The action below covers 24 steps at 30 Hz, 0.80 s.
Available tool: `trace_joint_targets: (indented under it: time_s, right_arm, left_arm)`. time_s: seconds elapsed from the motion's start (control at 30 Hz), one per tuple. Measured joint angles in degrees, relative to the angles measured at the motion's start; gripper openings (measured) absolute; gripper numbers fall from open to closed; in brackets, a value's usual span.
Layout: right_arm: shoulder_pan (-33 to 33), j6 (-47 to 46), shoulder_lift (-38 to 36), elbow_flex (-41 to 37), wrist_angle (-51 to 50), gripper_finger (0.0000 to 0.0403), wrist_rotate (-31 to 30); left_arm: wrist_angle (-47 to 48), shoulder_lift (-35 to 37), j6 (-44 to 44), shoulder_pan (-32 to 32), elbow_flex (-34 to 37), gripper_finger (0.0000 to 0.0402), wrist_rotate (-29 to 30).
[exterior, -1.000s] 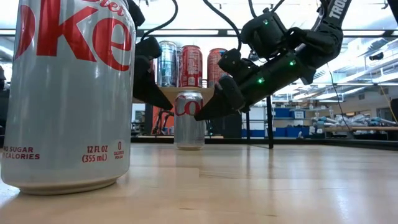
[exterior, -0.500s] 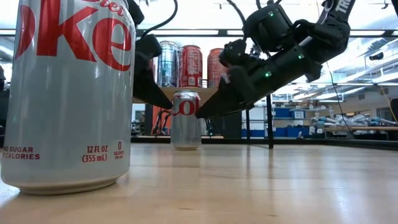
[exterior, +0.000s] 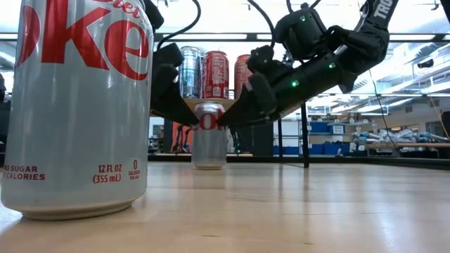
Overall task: Place canned beverage on shelf
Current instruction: Put the red silver soda can on the shelf
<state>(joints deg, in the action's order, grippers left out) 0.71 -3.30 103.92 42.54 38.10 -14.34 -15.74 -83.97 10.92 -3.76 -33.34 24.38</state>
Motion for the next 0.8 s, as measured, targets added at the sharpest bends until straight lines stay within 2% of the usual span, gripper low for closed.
trace_joint_targets:
  time_s: [0.17,0.33,0.6,0.8]
  right_arm:
    - [1.23,0.05,0.00,-0.04,0.75,0.0349,6.14]
    - [4.52,1.00,-0.03,0.00,0.72,0.0348,12.19]
    - [7.12,4.63,-6.37,0.00,-6.26,0.0348,8.01]
    - [7.17,2.72,-12.67,0.29,-12.23,0.0348,5.03]
  left_arm:
    - [-0.12,-0.43,0.02,-0.86,0.04,0.0286,0.36]
    - [-0.32,-0.43,-3.11,-2.79,0.00,0.0286,-1.89]
    - [4.81,-0.43,-5.36,-5.98,-0.02,0.0286,-1.84]
    - [8.62,1.14,-3.30,-6.76,-0.02,0.0286,-1.74]
